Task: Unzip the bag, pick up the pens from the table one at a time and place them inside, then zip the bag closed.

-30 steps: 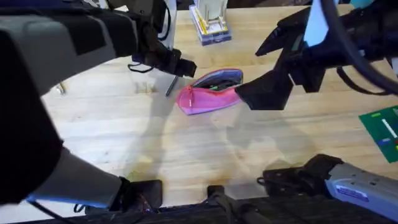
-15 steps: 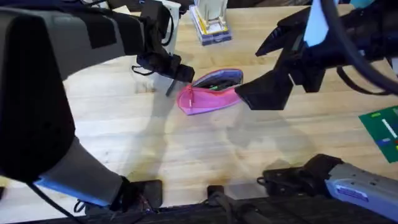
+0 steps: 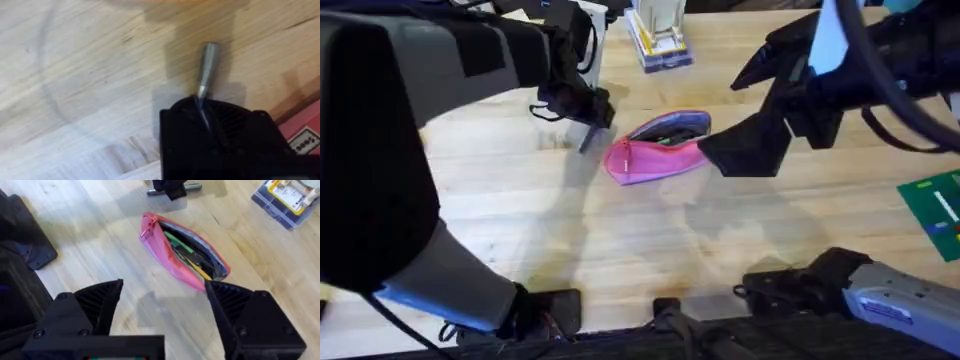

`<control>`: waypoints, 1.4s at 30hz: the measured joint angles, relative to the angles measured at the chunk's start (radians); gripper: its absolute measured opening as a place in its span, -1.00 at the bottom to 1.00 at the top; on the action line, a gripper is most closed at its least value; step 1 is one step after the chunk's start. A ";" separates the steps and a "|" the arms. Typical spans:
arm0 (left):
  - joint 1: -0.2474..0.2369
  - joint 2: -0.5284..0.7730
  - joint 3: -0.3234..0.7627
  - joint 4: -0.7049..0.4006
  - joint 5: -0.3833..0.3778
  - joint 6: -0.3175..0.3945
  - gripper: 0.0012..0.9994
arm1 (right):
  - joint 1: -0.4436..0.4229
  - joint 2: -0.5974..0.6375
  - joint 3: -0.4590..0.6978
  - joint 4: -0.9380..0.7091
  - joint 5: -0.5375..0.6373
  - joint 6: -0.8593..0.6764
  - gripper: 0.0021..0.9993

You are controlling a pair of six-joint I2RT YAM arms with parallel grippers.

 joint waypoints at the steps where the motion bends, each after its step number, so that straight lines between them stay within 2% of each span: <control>1: 0.000 0.000 0.000 0.000 0.005 0.003 -0.83 | 0.000 0.000 0.000 0.000 0.000 0.000 1.00; 3: -0.003 0.000 0.003 0.002 0.002 0.004 -0.90 | 0.000 0.000 0.000 0.000 0.000 0.000 1.00; 19: -0.004 -0.008 0.003 0.026 -0.035 0.004 -0.92 | 0.000 -0.015 0.000 0.000 0.027 0.000 1.00; 25: -0.017 -0.122 0.003 0.024 -0.045 0.004 -0.92 | 0.000 -0.094 0.000 -0.001 0.032 0.001 1.00; 29: -0.061 -0.256 0.003 0.028 -0.052 0.004 -0.92 | 0.000 -0.166 0.000 -0.001 0.032 0.007 1.00; 33: -0.134 -0.373 0.003 0.028 -0.051 0.004 -0.92 | 0.000 -0.249 0.000 -0.005 0.032 0.020 1.00; 37: -0.199 -0.435 0.003 0.028 -0.041 0.003 -0.92 | 0.000 -0.318 0.000 -0.027 0.032 0.036 1.00; 42: -0.277 -0.457 0.003 0.030 0.034 0.002 -0.92 | 0.000 -0.375 0.000 -0.079 0.045 0.062 1.00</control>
